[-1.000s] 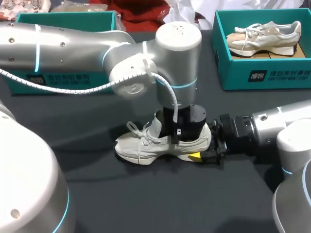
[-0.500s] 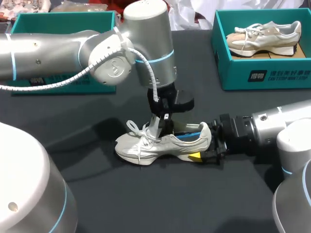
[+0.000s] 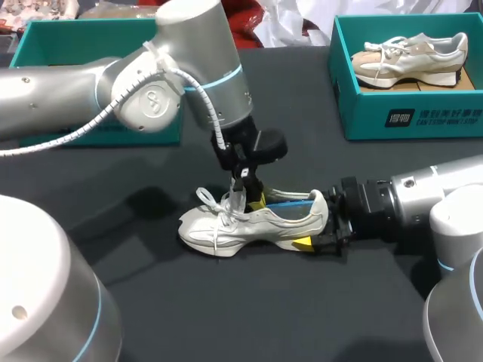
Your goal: Take the shoe out of the shoebox, open the shoe tongue, remove and reinsert the insole, then place the shoe into the shoebox
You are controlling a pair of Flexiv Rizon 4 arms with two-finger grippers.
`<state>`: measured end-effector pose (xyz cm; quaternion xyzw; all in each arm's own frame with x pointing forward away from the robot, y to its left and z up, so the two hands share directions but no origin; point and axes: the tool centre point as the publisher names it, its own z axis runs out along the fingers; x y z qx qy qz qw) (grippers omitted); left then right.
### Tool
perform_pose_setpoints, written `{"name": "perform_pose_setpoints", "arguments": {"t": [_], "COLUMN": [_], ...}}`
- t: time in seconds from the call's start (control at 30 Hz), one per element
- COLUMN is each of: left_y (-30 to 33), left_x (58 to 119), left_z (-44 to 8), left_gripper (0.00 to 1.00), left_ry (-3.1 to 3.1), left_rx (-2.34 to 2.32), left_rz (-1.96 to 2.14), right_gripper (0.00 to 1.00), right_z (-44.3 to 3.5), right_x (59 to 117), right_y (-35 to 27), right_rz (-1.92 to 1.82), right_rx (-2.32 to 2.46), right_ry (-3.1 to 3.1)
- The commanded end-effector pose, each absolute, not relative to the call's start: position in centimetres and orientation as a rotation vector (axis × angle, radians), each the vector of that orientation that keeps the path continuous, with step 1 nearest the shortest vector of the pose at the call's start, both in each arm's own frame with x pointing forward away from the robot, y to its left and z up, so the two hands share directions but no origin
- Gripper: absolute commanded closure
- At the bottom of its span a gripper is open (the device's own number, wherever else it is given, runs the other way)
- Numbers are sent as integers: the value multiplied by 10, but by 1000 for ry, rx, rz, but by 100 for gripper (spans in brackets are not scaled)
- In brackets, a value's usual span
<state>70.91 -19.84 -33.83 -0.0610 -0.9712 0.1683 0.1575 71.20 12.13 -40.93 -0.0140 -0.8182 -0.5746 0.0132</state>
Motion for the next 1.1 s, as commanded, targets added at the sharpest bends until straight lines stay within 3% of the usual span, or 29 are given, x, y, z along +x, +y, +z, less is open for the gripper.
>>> {"name": "perform_pose_setpoints", "arguments": {"t": [0.03,0.97,1.0,1.07,1.1], "left_y": [-190,-222,-224,-227,-227], "left_x": [714,717,716,714,712], "left_z": [-332,-304,-304,-305,-304], "left_gripper": [100,100,95,75,73], "left_ry": [-2765,-2844,-2859,-2883,-2886], "left_rx": [-155,-68,-62,-50,-54], "left_rz": [562,687,676,664,667], "right_gripper": [100,100,100,100,100], "right_z": [-411,-411,-411,-411,-411], "right_x": [711,711,711,711,711], "right_y": [122,122,122,122,122], "right_rz": [-1784,-1784,-1784,-1784,-1784], "right_rx": [-46,-46,-46,-46,-46], "right_ry": [-2554,-2554,-2554,-2554,-2554]}}
